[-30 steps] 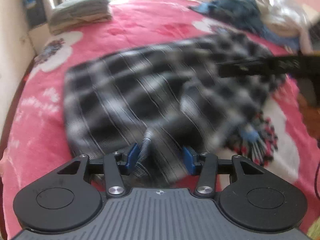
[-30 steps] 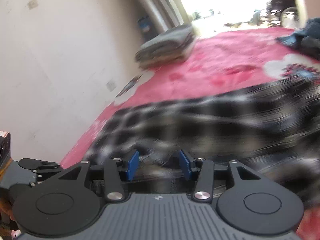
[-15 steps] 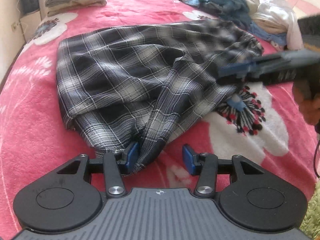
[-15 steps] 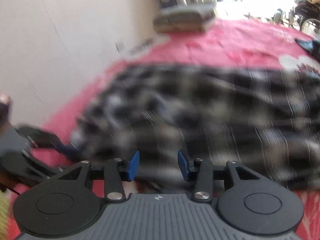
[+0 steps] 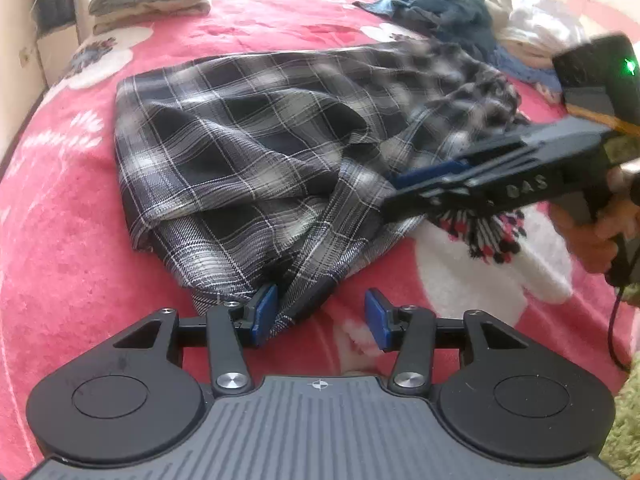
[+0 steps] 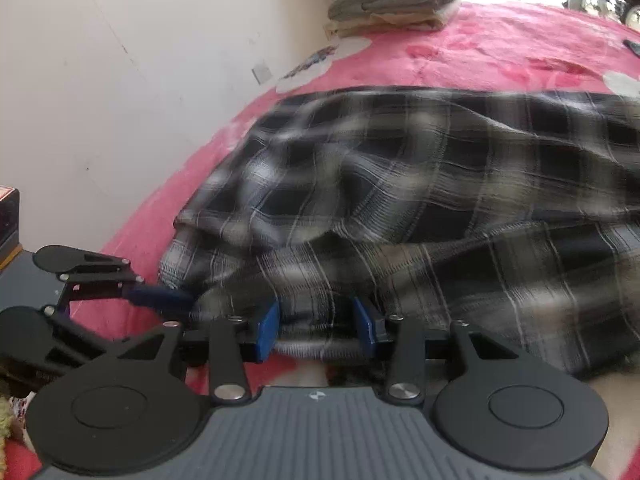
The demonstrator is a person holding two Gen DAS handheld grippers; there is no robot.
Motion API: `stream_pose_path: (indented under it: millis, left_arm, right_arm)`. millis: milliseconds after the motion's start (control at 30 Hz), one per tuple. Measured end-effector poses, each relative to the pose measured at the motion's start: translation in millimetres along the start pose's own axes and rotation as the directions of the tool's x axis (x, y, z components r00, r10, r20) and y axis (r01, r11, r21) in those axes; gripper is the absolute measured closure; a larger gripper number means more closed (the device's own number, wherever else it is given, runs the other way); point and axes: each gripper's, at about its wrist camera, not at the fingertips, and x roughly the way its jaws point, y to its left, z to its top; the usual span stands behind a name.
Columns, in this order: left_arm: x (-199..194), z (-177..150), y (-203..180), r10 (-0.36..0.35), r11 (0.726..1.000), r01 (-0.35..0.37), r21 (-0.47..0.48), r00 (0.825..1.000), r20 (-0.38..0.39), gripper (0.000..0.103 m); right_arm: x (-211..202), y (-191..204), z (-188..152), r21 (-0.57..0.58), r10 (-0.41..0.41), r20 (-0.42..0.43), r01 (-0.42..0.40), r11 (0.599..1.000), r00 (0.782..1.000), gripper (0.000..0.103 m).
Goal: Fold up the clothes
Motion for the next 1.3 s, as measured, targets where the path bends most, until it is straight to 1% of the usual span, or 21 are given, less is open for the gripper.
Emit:
stream_pose_path:
  millis: [133, 267, 333, 400, 433, 500, 533, 567, 600, 633, 733, 767, 833, 967, 1100, 1167, 1233, 1300]
  left_arm:
    - [-5.9, 7.1, 6.9, -0.015, 0.998, 0.015, -0.065, 1.0, 0.005, 0.055]
    - [-13.7, 12.4, 9.4, -0.006, 0.995, 0.008, -0.096, 1.0, 0.022, 0.055]
    - [-16.1, 15.7, 10.7, -0.001, 0.994, 0.003, -0.112, 1.0, 0.023, 0.055]
    - [-17.2, 19.8, 11.9, 0.011, 0.992, -0.008, -0.123, 1.0, 0.027, 0.055]
    - [-17.8, 22.0, 12.4, 0.018, 0.992, -0.014, -0.129, 0.999, 0.03, 0.055]
    - [-18.7, 26.5, 13.8, 0.032, 0.989, -0.026, -0.145, 0.999, 0.038, 0.055]
    - [-18.9, 28.8, 15.2, 0.039, 0.987, -0.031, -0.16, 0.998, 0.044, 0.055]
    - [-18.6, 31.2, 17.3, 0.046, 0.982, -0.036, -0.184, 0.998, 0.051, 0.055]
    - [-18.0, 33.5, 19.9, 0.054, 0.976, -0.041, -0.214, 0.997, 0.057, 0.055]
    - [-17.3, 35.8, 22.5, 0.062, 0.969, -0.045, -0.244, 0.996, 0.064, 0.055]
    - [-14.9, 43.6, 28.2, 0.063, 0.945, -0.033, -0.324, 0.994, 0.084, 0.055]
    - [-13.6, 48.1, 27.5, 0.058, 0.943, -0.025, -0.331, 0.994, 0.09, 0.055]
    - [-10.0, 59.9, 19.5, 0.045, 0.954, -0.013, -0.3, 0.994, 0.101, 0.055]
    - [6.4, 88.4, -14.1, -0.023, 0.984, 0.044, -0.173, 0.993, 0.12, 0.052]
    - [32.3, 117.1, -55.8, -0.102, 0.994, 0.106, -0.024, 0.989, 0.111, 0.051]
    - [46.3, 130.1, -83.7, -0.126, 0.99, 0.118, 0.083, 0.987, 0.101, 0.05]
    - [60.0, 141.4, -111.3, -0.145, 0.973, 0.125, 0.191, 0.985, 0.093, 0.046]
    - [72.6, 150.4, -136.1, -0.164, 0.951, 0.132, 0.279, 0.982, 0.093, 0.043]
  right_arm:
    - [-0.9, -3.0, -1.8, 0.031, 0.007, 0.013, -0.008, 0.999, 1.0, 0.06]
    - [-16.5, -13.1, 0.2, 0.114, 0.029, 0.045, -0.034, 0.993, 0.999, 0.059]
    - [-41.9, -31.1, -0.1, 0.193, 0.017, 0.112, -0.039, 0.98, 0.994, 0.059]
    - [-71.2, -53.8, -2.1, 0.286, -0.016, 0.191, -0.04, 0.957, 0.981, 0.057]
    - [-88.6, -70.7, -5.5, 0.353, -0.057, 0.237, -0.031, 0.935, 0.97, 0.054]
    - [-121.9, -109.3, -16.4, 0.506, -0.171, 0.309, -0.009, 0.862, 0.936, 0.051]
    - [-134.4, -128.4, -23.6, 0.578, -0.218, 0.327, -0.012, 0.816, 0.92, 0.05]
    - [-146.0, -148.2, -31.6, 0.648, -0.26, 0.338, -0.024, 0.761, 0.905, 0.05]
    - [-154.8, -165.9, -39.4, 0.709, -0.295, 0.338, -0.036, 0.704, 0.894, 0.049]
    - [-159.2, -179.3, -45.7, 0.748, -0.313, 0.333, -0.047, 0.662, 0.89, 0.049]
    - [-155.7, -201.1, -55.6, 0.8, -0.329, 0.314, -0.062, 0.597, 0.89, 0.049]
    - [-151.9, -205.7, -57.8, 0.811, -0.326, 0.316, -0.075, 0.58, 0.891, 0.049]
    - [-144.5, -213.7, -62.3, 0.828, -0.319, 0.322, -0.102, 0.551, 0.892, 0.049]
    - [-133.8, -227.3, -53.4, 0.84, -0.314, 0.325, -0.12, 0.529, 0.892, 0.048]
    - [-130.1, -234.5, -42.3, 0.844, -0.303, 0.316, -0.121, 0.522, 0.899, 0.049]
    - [-131.3, -238.9, -39.5, 0.849, -0.288, 0.288, -0.104, 0.518, 0.913, 0.049]
    - [-133.1, -241.5, -35.4, 0.845, -0.271, 0.281, -0.104, 0.524, 0.921, 0.052]
    - [-137.1, -240.8, -27.9, 0.829, -0.26, 0.267, -0.084, 0.553, 0.928, 0.053]
